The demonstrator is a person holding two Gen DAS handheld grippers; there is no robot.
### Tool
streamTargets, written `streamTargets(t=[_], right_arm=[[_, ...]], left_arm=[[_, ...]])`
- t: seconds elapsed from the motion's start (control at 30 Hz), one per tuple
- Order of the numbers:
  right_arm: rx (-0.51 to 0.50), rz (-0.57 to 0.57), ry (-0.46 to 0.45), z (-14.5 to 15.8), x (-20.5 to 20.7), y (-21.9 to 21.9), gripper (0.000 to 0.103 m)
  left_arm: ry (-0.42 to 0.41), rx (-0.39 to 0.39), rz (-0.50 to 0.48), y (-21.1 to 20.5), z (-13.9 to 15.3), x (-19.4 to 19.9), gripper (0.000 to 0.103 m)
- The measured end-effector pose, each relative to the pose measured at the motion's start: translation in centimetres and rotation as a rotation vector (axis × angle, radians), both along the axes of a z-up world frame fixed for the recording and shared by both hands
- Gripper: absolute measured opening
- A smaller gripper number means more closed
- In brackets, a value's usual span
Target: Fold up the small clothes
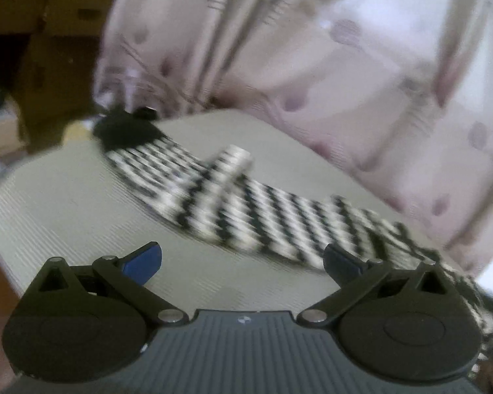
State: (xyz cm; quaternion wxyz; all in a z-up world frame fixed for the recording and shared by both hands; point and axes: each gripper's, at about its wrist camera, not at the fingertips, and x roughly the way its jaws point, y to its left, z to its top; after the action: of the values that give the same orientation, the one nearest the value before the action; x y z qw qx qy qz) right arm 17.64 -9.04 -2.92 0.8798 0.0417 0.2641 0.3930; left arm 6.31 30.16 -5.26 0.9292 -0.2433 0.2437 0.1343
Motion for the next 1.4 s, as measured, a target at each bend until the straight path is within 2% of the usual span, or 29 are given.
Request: streamTargets(t=[0.17,0.2,0.27,0.4,0.47,0.5,0.53,0.6,0.63,0.7,0.8,0.87,0.93,1.03,1.1,1.23,1.3,1.4], right_arm=[[-0.038,-0.02,0.008,-1.4,-3.4,-2.0,0.08],[-0.025,-0.025,0.0,-1.1,-3.7,-2.3,0.081],[-0.001,-0.036,-0.001,-0.7,-3.8,-2.6,0.088],[0.018,-0.052,0.018,-0.9,-3.5,-2.8,0.09],[0.025,-0.057,0.03,-1.4,-3.6,-2.8,0.09],[0.027,-0.058,0.03,-1.5,-3.6,-2.8,0.09],[0.028,-0.061,0.025,-1.6,-3.7,-2.9,0.09],[0.044,-0.074,0.016,-1.4,-3.7,-3.2,0.09],[0.063,-0.086,0.021,-1.3,-3.7,-3.6,0.09],[0.123,-0.124,0.045,-0.9,-3.5,-5.0,0.09],[0.231,-0.178,0.08,-0.1,-3.6,-8.4,0.09],[0.261,-0.217,0.085,0.4,-3.9,-10.8,0.09],[0.275,-0.254,0.079,0.7,-4.3,-13.2,0.09],[0.303,-0.31,0.079,0.8,-5.0,-17.0,0.09],[0.328,-0.35,0.084,0.7,-5.5,-19.6,0.09],[0.362,-0.416,0.087,0.2,-6.1,-23.7,0.09],[0.385,-0.439,0.092,-0.2,-6.2,-25.6,0.09],[0.411,-0.471,0.094,-0.6,-6.2,-27.7,0.09]], left_arm=[[0.029,-0.096,0.128,7.8,-0.3,2.2,0.1],[0.03,-0.106,0.131,9.3,-0.4,2.9,0.098],[0.075,-0.079,0.114,11.6,-0.6,5.3,0.09],[0.082,-0.056,0.063,13.2,-0.6,8.3,0.087],[0.103,-0.008,0.055,12.8,-0.7,9.5,0.062],[0.12,0.014,0.06,12.6,-0.9,9.8,0.024],[0.134,0.005,0.056,12.8,-1.1,10.3,0.013],[0.1,-0.068,0.076,13.6,-1.2,10.3,0.012],[0.089,-0.086,0.099,13.4,-0.5,10.3,0.012],[0.01,-0.124,0.097,12.0,2.1,10.0,0.012],[-0.093,-0.104,0.015,7.1,8.2,10.9,0.012],[-0.134,-0.118,-0.058,3.3,11.9,12.2,0.012],[-0.172,-0.096,-0.144,-1.7,15.9,13.6,0.012],[-0.223,-0.089,-0.286,-9.8,20.4,16.0,0.012],[-0.239,-0.08,-0.381,-15.6,22.3,17.7,0.012],[-0.231,-0.054,-0.553,-27.1,23.1,20.2,0.012],[-0.202,-0.046,-0.625,-32.2,21.8,21.3,0.012],[-0.135,-0.012,-0.711,-39.2,17.9,23.2,0.012]])
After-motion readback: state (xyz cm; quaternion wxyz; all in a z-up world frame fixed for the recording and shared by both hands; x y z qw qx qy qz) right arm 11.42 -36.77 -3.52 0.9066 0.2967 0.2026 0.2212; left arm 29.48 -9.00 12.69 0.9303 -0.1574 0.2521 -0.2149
